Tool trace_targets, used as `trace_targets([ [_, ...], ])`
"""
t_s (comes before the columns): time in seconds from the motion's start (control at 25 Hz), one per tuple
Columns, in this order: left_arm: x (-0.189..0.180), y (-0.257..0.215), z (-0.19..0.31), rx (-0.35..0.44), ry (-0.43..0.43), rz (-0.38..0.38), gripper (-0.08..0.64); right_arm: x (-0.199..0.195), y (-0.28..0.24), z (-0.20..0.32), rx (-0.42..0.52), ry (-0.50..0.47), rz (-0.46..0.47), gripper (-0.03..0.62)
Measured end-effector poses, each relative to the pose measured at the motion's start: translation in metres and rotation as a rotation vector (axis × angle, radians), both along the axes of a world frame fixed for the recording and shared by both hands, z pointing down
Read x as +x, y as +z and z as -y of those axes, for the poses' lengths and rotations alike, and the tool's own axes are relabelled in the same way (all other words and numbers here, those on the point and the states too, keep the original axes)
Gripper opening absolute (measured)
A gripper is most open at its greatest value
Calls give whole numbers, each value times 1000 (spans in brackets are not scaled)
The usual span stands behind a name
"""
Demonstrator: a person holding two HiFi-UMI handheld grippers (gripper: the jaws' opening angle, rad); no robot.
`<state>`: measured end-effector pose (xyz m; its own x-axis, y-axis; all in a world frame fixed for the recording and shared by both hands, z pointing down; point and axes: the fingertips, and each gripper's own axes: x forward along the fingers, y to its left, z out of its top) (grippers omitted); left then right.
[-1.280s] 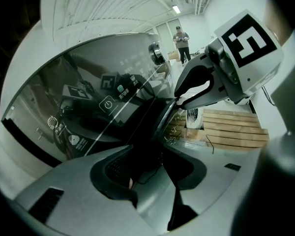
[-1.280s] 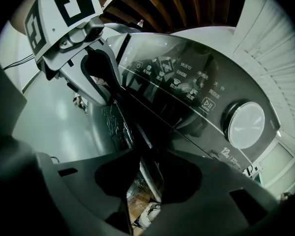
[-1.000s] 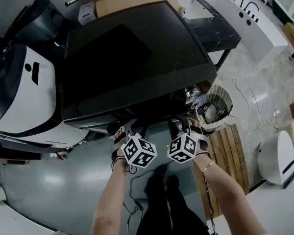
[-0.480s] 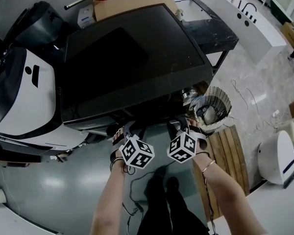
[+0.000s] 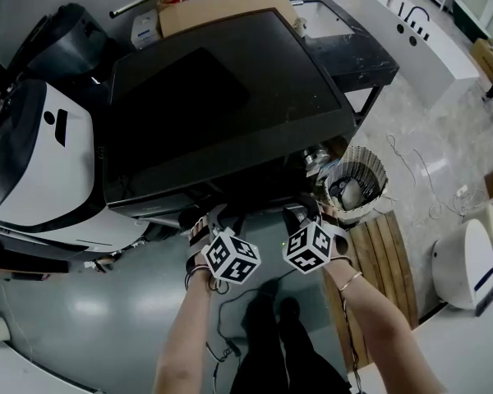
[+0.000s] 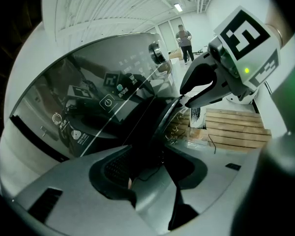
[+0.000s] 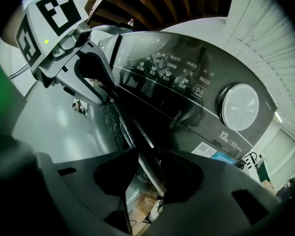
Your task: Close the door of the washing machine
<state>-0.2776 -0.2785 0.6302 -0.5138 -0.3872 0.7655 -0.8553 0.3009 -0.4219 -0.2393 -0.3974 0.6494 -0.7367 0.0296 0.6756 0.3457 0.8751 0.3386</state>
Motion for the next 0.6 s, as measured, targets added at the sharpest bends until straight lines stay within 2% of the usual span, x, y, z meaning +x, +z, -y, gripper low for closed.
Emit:
trace_targets([
  [0.6, 5, 0, -1, -4, -2, 6, 216, 6, 2, 1, 0, 18, -3, 147],
])
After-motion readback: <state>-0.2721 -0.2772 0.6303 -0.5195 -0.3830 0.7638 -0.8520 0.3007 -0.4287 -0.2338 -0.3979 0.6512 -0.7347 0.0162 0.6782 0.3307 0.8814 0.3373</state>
